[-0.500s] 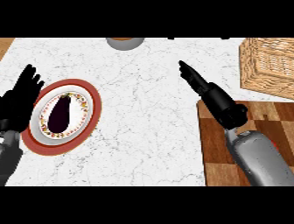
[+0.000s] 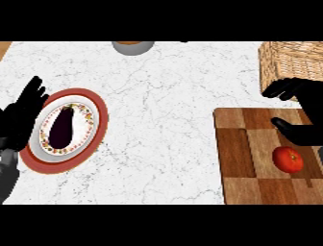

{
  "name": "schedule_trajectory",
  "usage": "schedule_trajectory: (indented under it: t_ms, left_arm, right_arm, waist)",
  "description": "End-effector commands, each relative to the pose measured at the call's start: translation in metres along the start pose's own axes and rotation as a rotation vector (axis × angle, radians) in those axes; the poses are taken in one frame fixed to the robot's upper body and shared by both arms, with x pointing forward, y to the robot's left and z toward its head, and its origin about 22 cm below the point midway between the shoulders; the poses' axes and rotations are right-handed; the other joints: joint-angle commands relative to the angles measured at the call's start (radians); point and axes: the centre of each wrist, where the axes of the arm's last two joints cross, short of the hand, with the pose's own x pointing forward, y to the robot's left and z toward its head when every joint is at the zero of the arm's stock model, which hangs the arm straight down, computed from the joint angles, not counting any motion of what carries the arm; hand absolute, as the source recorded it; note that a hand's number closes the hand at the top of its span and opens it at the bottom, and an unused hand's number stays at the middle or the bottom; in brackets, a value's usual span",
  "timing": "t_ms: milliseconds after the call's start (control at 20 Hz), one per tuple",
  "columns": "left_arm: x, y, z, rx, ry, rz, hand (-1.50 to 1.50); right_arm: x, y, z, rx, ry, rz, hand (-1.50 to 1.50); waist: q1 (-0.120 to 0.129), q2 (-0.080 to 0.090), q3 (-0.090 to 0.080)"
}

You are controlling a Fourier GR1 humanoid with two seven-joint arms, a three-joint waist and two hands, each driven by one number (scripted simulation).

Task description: Pick the tomato from the cutting board and place it in the basket

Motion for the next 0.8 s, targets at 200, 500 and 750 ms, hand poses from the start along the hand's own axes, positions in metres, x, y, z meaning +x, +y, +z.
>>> schedule_trajectory:
  t_ms: [200,500,750]
  left_arm:
    - [-0.013,-0.011,0.014,-0.071,0.006,-0.026,0.00]
    - [-0.010,0.000,0.007,-0.056,0.030,-0.039,0.00]
    - [-0.018,0.008,0.005,-0.043,0.029,-0.050,0.00]
  right_arm:
    - [0.006,0.034,0.062,-0.061,-0.143,0.156,-1.50]
    - [0.087,0.001,0.027,-0.003,0.145,0.233,-1.50]
    - [0.148,-0.050,0.017,0.031,0.387,0.649,-1.50]
  waist:
    - [0.015,-0.011,-0.006]
    - [0.012,-0.015,-0.009]
    - [0.005,-0.011,-0.012]
